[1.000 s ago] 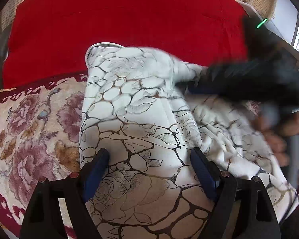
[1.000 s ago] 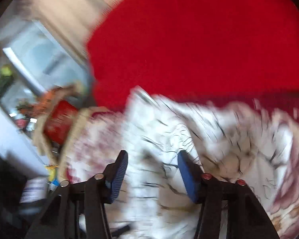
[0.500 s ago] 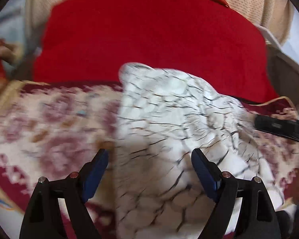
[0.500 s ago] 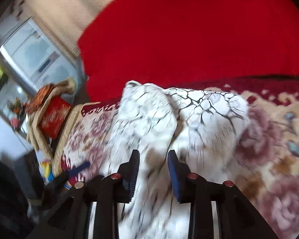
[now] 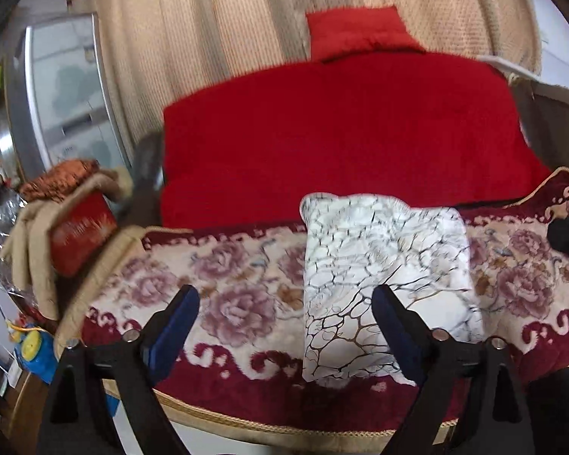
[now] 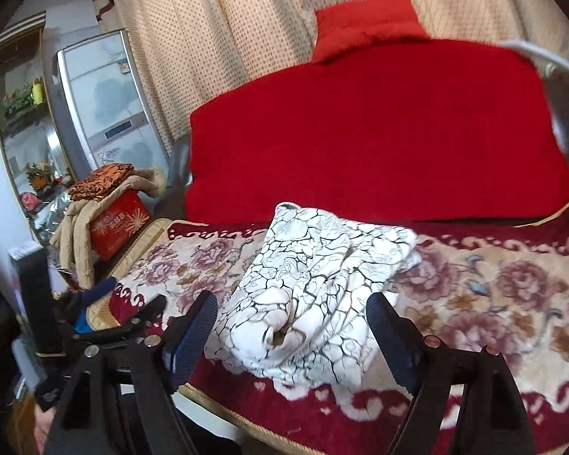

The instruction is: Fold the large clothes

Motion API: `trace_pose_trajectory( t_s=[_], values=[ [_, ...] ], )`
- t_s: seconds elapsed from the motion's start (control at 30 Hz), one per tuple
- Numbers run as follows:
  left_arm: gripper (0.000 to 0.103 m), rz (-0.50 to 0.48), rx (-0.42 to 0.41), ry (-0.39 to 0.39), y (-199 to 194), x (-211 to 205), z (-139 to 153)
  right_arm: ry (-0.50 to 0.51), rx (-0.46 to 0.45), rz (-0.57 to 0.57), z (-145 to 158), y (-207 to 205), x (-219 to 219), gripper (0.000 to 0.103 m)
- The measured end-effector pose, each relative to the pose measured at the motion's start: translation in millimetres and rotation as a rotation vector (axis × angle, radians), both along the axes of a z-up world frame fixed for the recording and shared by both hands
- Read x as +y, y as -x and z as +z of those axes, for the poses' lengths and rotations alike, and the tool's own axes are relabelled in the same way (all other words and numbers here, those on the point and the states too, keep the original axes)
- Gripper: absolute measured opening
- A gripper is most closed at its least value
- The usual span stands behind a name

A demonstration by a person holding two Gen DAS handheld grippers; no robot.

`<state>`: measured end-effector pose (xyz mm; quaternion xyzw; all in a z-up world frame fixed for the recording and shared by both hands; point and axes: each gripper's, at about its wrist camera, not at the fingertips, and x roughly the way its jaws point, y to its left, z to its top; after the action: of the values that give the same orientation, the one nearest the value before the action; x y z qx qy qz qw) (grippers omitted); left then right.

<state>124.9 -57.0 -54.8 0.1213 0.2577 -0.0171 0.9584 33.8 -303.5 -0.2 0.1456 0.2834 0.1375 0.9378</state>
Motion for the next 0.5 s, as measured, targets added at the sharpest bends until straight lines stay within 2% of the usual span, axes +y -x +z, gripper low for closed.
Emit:
trace_pose_trajectory(
  t_s=[0.17, 0.23, 0.5],
  values=[
    [0.096, -0.005, -0.069, 0.017, 33.9, 1.6, 32.4, 0.006, -0.013, -0.068, 17.1, 36.2, -4.1, 0.084],
    [0.101, -0.002, -0.099, 0.014, 47.3, 1.6, 43.5, 0.012, -0.021, -0.099, 23.2, 51.4, -5.8, 0.084],
    [0.101, -0.017, -0.147, 0.002, 85.4, -1.2, 64.9, 0.023, -0.036, -0.184, 38.2, 102.3, -5.4, 0.084]
  ],
)
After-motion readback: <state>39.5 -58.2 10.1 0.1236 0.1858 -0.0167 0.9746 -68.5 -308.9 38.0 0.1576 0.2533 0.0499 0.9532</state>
